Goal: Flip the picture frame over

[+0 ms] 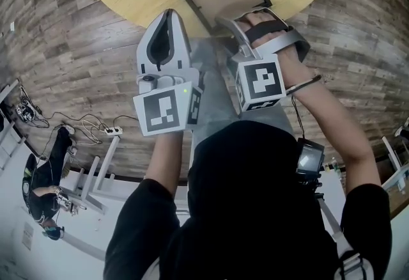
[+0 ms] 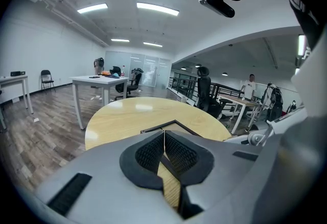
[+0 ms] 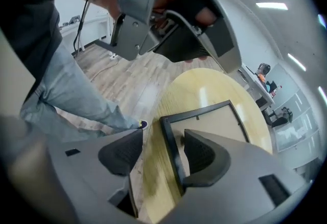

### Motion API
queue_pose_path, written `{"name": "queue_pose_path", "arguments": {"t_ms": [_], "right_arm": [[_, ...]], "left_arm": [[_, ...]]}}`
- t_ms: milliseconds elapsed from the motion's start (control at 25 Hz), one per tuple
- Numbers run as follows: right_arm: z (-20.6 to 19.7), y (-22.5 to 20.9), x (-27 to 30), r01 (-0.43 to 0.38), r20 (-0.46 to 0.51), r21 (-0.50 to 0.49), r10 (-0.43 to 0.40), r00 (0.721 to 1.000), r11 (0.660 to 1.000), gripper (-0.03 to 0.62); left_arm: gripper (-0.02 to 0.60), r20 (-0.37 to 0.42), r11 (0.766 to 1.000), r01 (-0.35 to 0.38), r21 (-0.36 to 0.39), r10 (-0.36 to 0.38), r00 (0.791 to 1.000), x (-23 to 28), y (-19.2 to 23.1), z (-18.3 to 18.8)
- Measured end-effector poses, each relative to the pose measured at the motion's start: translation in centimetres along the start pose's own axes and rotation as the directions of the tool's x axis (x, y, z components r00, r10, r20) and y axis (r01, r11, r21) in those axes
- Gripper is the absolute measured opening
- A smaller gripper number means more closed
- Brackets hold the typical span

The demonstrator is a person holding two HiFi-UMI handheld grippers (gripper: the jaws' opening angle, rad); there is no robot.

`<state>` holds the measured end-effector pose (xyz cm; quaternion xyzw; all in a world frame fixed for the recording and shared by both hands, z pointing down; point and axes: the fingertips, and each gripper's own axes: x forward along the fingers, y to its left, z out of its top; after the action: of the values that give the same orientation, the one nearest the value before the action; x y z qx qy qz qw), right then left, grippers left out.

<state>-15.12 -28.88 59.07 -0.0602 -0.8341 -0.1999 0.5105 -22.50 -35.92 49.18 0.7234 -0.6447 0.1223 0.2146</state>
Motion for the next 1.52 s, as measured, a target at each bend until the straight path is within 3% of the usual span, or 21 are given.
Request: {"name": "queue_pose_path", "arguments": {"t_ms": [280, 360, 480, 560, 880, 1040, 1240, 1520], "right_arm": [[0.0, 0.5, 0.3, 0.181, -0.073, -0.15, -0.194, 0.978, 0.972, 0.23], [-0.1, 1.3, 0.0, 0.194, -0.081, -0.183, -0.211, 0.974, 0.964, 0.2], [0.3, 2.4, -0.8, 0.187, -0.051, -0.156, -0.197, 0.979, 0.97, 0.121], [0.3, 2.5, -1.0, 0.2, -0.04, -0.161, -0.209, 0.977, 0.966, 0.121], [0.0, 1.5, 0.5, 0.357, -0.031, -0.359, -0.393, 0.919, 0.862, 0.166], [0.1, 1.3, 0.4, 0.393, -0.014, -0.339, -0.422, 0.907, 0.855, 0.156], [0.3, 1.9, -0.1, 0.394, 0.005, -0.31, -0.413, 0.911, 0.865, 0.1], [1.1, 1.8, -2.2, 0.408, 0.059, -0.259, -0.408, 0.911, 0.875, 0.088]], "left_arm": [[0.025, 0.003, 1.0, -0.006, 0.001, 0.006, 1.0, -0.5, 0.3, -0.1], [0.025, 0.009, 1.0, -0.008, 0.003, 0.008, 1.0, -0.9, 0.2, 0.0], [0.025, 0.011, 1.0, -0.007, 0.006, 0.007, 1.0, -1.4, 0.1, -0.1], [0.025, 0.01, 1.0, -0.005, 0.004, 0.005, 1.0, -1.4, 0.1, -0.1], [0.025, 0.022, 1.0, -0.017, -0.002, 0.017, 1.0, -2.2, -0.3, -0.1], [0.025, 0.03, 0.999, -0.033, 0.001, 0.033, 0.999, -2.7, 0.0, 0.1], [0.025, 0.034, 0.999, -0.034, 0.004, 0.034, 0.999, -3.0, 0.0, 0.2], [0.025, 0.043, 0.999, -0.05, 0.006, 0.049, 0.998, -4.1, -0.2, 0.8]]}}
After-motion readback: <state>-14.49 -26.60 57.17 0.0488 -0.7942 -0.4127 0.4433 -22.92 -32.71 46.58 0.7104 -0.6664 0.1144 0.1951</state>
